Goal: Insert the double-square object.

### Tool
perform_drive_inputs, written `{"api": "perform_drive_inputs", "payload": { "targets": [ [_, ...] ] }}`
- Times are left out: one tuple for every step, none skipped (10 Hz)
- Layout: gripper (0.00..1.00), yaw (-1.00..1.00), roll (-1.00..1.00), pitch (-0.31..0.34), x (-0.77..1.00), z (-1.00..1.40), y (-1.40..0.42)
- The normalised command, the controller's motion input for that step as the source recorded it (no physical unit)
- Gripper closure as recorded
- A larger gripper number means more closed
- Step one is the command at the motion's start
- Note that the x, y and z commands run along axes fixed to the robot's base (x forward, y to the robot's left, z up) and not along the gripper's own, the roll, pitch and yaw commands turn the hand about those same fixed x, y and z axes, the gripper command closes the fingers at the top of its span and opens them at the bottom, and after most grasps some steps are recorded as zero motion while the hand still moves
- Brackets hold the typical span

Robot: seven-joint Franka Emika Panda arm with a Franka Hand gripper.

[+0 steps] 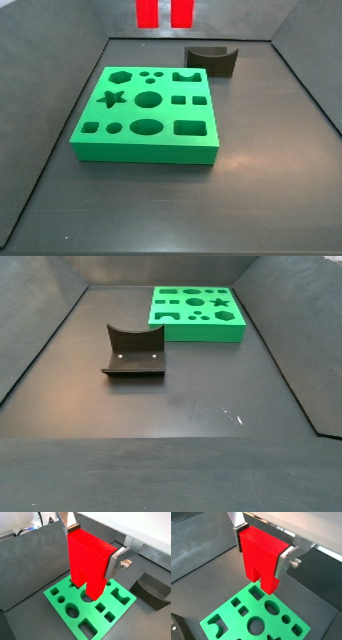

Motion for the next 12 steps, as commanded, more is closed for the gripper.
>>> {"api": "perform_drive_inputs", "payload": {
  "targets": [
    [1.00, -0.11, 0.00, 0.073, 0.84, -1.00, 0.22],
    [1.00, -0.12, 0.00, 0.076, 0.83, -1.00, 0.23],
    [1.00, -0.11, 0.00, 0.076, 0.79, -1.00, 0.23],
    [1.00, -0.09, 0.00, 0.081, 0.75, -1.00, 0.23],
    [1.00, -0.06, 0.00, 0.083, 0.69, -1.00, 0.24],
    [1.00, 0.00, 0.07, 0.046, 0.49, -1.00, 0.26],
    [1.00, 0.01, 0.18, 0.000, 0.22, -0.82, 0.17],
    [1.00, 0.00, 0.20, 0.000, 0.09, -0.63, 0.07],
    [1.00, -0.06, 0.17, 0.003, 0.02, -0.39, 0.00],
    [1.00, -0.12, 0.14, 0.026, 0.04, -0.31, 0.00],
    [1.00, -0.13, 0.16, 0.040, 0.03, -0.26, 0.00],
    [1.00, -0.12, 0.17, 0.049, 0.03, -0.25, 0.02]
  ]
}}
